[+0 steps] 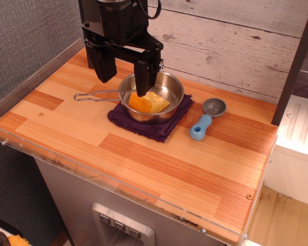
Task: Put the cheese to the left of the pot.
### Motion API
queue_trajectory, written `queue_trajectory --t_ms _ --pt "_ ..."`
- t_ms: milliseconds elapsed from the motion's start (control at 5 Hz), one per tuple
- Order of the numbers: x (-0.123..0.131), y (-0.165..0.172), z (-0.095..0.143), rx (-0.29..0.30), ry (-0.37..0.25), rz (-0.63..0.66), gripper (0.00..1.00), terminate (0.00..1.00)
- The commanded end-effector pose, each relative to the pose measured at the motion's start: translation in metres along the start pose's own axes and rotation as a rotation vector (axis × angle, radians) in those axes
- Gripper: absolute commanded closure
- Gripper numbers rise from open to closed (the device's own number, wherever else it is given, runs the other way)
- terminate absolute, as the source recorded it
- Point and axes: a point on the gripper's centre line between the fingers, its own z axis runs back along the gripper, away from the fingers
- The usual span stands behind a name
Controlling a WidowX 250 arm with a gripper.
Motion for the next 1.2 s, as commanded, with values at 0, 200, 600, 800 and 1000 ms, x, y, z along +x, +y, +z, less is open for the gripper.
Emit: queue_trajectory --t_ms 0,200,600,800,1000 --pt "0.0 0.0 0.0 0.0 0.0 0.0 0.0 0.0" --pt "0.012 0.012 -0.003 0.009 -0.006 0.027 0.0 0.0" --pt "0.043 0.034 -0.019 0.033 -0.034 0.066 0.0 0.0" --pt "0.051 0.03 -0.033 0.036 -0.016 0.035 0.0 0.0" --pt "0.054 0.023 -0.043 0.038 -0.006 0.013 0.0 0.0"
